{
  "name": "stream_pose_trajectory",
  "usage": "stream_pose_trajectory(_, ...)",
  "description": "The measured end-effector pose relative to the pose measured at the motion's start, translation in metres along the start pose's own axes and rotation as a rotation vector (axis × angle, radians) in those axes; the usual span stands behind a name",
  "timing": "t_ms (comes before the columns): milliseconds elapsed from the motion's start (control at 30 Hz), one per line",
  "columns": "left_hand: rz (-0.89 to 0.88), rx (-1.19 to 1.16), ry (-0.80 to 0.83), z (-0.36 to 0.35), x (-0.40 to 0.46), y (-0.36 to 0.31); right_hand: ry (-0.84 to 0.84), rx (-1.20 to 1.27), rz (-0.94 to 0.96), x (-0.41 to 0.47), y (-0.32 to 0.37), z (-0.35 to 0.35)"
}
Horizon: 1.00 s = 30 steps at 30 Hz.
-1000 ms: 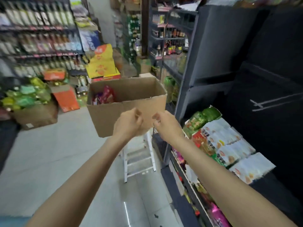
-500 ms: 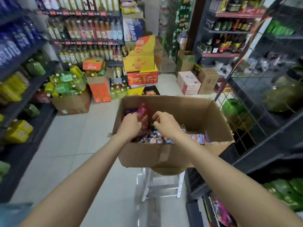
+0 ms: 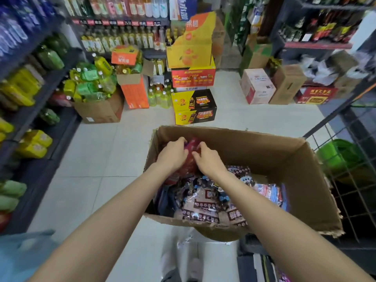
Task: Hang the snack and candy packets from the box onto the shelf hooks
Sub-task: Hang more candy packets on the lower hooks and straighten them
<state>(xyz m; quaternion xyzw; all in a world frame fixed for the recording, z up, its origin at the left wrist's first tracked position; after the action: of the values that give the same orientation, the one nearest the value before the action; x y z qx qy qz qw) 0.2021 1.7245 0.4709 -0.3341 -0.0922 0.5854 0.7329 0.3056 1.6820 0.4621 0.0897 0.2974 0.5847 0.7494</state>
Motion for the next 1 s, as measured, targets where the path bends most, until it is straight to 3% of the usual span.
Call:
stream_pose_trajectory(167, -0.07, 0.186, -0.02, -0.005, 0.009, -0.013, -0.042, 0.052, -0.126, 0.006, -0.024, 0.011)
stream_pose_trajectory(367, -0.16, 0.156, -0.143, 0.011, -0.006, -0.024, -0.09, 0.032, -0.001, -0.008, -0.031, 0.034)
stream_pose_trajectory(667, -0.397, 0.11, -0.29, 0.045, -0.075, -0.074, -0.507, 0.093, 0.053, -0.096, -0.008, 0.105)
stream_pose_trajectory(867, -0.694, -0.03, -0.481, 0.074, -0.18, -0.123, -0.875, 0.204, 0.039, -0.223, 0.005, 0.137)
stream_pose_trajectory(1000, -0.809, -0.069, -0.551, 0.077, -0.252, -0.147, -1.032, 0.217, 0.004, -0.316, 0.006, 0.144)
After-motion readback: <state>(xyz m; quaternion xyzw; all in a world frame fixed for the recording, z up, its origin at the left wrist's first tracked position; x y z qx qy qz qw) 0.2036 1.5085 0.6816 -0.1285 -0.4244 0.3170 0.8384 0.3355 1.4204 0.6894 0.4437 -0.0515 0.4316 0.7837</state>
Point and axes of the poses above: each hand's wrist, its own x-axis towards the middle knuckle, its own z-axis out of the back of the hand, y = z × x, the point moved 9 cm from there along x, towards the middle knuckle, and after that the axes turned 9 degrees about -x, right-handed, at the moved point
